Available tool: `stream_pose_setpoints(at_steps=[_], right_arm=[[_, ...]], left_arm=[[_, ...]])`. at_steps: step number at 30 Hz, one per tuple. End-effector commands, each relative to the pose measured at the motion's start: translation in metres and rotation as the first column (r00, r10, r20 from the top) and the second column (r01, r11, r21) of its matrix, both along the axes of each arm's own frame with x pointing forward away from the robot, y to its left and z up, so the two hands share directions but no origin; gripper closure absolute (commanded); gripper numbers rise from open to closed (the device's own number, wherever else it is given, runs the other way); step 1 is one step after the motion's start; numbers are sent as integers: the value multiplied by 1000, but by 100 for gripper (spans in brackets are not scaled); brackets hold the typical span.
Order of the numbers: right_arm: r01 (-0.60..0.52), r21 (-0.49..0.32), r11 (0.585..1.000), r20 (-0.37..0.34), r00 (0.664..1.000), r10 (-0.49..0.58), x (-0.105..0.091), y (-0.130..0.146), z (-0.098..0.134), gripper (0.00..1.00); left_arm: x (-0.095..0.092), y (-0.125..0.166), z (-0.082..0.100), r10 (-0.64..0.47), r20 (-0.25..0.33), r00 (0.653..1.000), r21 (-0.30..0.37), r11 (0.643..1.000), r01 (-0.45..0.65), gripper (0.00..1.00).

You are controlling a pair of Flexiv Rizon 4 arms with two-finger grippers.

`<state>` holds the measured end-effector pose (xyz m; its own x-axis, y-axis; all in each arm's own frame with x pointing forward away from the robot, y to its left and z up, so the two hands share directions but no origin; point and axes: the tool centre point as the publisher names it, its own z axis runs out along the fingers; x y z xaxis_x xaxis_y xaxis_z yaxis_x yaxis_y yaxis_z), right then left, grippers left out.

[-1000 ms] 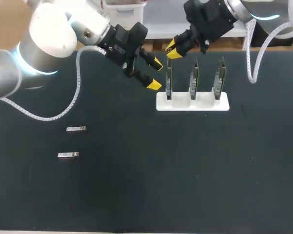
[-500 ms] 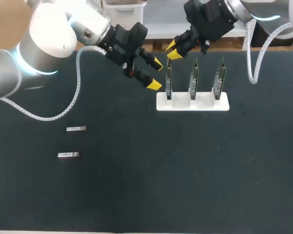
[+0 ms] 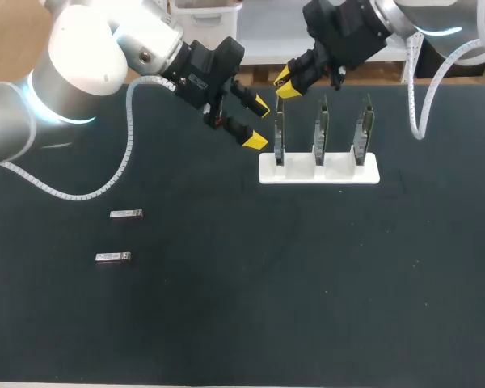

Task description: Pick up the optical module with the left hand, and insert it into the network port with the right hand.

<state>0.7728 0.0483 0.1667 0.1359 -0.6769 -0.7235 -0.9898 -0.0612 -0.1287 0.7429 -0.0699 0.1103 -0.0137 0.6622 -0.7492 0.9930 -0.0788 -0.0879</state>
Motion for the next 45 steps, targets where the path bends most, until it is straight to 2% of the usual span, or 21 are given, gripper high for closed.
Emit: stream_pose_setpoints(at_steps=[1,17,39,40,41,42,45], right_arm=[[14,-5,1000,17,1000,-14,-5,0,1,100],[38,-22,999,26,999,-38,-8,0,-1,100],[68,-49,996,-3,998,-68,-5,0,-16,100],[70,-48,996,-8,997,-71,-5,-1,-16,96],[72,-48,996,-8,997,-73,-5,-1,-16,61],[74,-48,996,-9,997,-75,-5,-1,-15,0],[78,-47,996,-12,997,-78,-5,-1,-14,0]], left_arm=[[1,0,0,-1,-2,1000,3,1000,1,0],[1,0,0,-1,-2,1000,3,1000,1,0],[1,0,0,-1,-2,1000,3,1000,1,0],[1,0,0,-1,-2,1000,3,1000,1,0],[1,0,0,-1,-2,1000,3,1000,1,0],[1,0,0,-1,-2,1000,3,1000,1,0],[1,0,0,-1,-2,1000,3,1000,1,0]])
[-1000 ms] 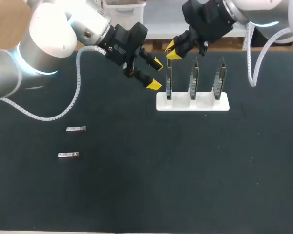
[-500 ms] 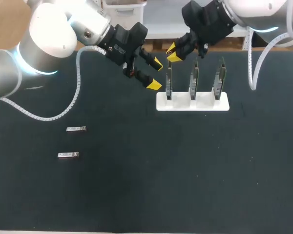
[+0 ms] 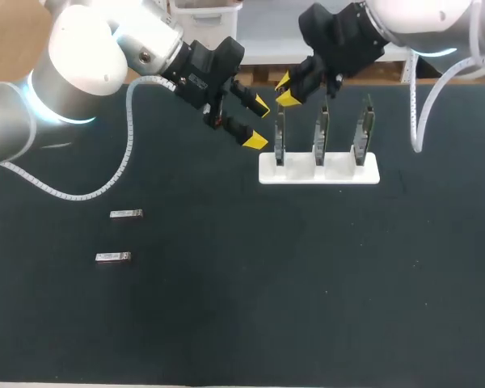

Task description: Pick up the optical module with the left hand, and insert it into the network port with the right hand.

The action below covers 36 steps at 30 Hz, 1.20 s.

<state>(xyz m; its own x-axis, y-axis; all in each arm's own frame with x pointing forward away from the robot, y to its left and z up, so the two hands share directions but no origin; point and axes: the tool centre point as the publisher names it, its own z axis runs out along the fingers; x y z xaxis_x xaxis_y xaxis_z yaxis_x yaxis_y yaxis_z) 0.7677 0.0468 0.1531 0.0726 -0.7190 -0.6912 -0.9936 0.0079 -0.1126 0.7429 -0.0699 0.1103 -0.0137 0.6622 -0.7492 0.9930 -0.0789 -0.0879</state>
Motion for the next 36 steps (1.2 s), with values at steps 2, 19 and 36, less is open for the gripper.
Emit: stream_pose_setpoints(at_steps=[2,19,36], right_arm=[[5,4,1000,4,1000,-5,0,0,1,0],[15,77,997,-79,997,-9,6,-4,17,100],[18,58,998,-107,994,-11,8,0,-3,100]], left_arm=[[1,0,0,-1,-2,1000,3,1000,1,0],[1,0,0,-1,-2,1000,3,1000,1,0],[1,0,0,-1,-2,1000,3,1000,1,0]])
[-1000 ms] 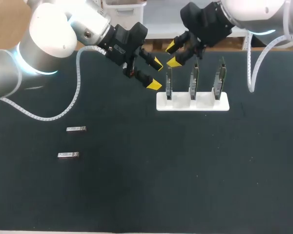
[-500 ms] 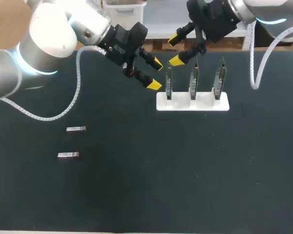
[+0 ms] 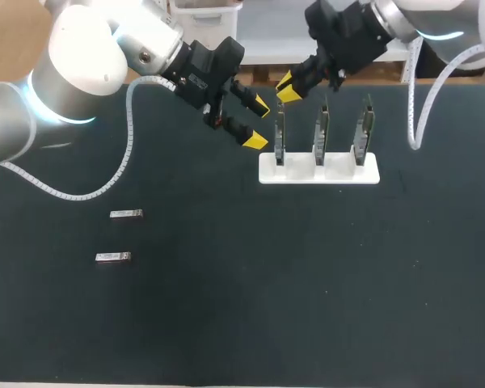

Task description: Pick up the optical module with the left hand, and insert it into the network port with the right hand.

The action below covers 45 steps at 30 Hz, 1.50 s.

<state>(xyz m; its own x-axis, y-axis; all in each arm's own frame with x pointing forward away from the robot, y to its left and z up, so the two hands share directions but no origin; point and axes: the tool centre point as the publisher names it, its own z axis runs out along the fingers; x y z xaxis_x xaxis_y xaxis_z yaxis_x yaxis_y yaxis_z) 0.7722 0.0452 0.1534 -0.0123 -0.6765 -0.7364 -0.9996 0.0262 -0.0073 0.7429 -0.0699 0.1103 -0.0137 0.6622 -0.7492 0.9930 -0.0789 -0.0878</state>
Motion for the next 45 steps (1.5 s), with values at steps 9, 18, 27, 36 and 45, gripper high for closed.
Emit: stream_pose_setpoints(at_steps=[9,18,27,36,45], right_arm=[[-2,-19,1000,5,1000,2,5,3,-9,100],[-1,-36,999,2,1000,1,5,1,-15,100],[2,-55,998,-13,1000,-2,4,1,-23,100],[8,-75,997,-24,1000,-10,4,0,-32,100],[15,13,1000,-22,1000,-15,3,-3,-5,100]], left_arm=[[1,0,0,-1,-2,1000,3,1000,1,0],[1,0,0,-1,-2,1000,3,1000,1,0],[1,0,0,-1,-2,1000,3,1000,1,0],[1,0,0,-1,-2,1000,3,1000,1,0],[1,0,0,-1,-2,1000,3,1000,1,0]])
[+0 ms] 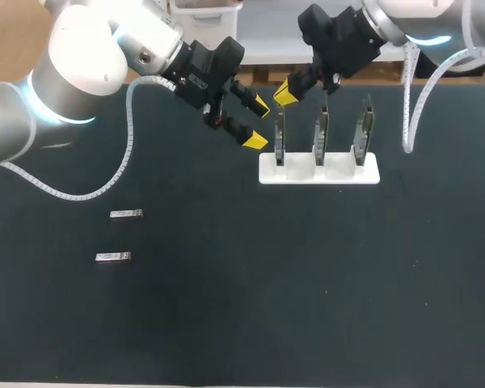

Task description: Pick up the optical module with the left hand, and insert it into the network port with the right hand.

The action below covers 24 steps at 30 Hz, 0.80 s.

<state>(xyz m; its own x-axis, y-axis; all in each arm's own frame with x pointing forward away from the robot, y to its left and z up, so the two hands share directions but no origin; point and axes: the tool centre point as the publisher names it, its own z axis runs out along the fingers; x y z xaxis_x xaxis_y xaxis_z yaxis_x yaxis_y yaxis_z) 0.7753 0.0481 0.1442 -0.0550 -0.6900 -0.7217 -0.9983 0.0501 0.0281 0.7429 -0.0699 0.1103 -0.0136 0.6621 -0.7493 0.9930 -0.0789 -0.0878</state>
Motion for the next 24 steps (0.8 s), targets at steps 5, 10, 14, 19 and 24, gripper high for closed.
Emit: stream_pose_setpoints(at_steps=[5,10,14,19,24], right_arm=[[-4,90,996,54,999,-1,-3,-15,29,100],[-42,124,991,48,998,36,-8,-40,42,100],[-74,129,989,19,997,72,-11,-61,41,100],[-74,153,985,-44,996,81,-12,-81,35,100],[-85,141,986,-62,994,95,-16,-93,30,100]], left_arm=[[1,0,0,-1,-2,1000,3,1000,1,0],[1,0,0,-1,-2,1000,3,1000,1,0],[1,0,0,-1,-2,1000,3,1000,1,0],[1,0,0,-1,-2,1000,3,1000,1,0],[1,0,0,-1,-2,1000,3,1000,1,0]])
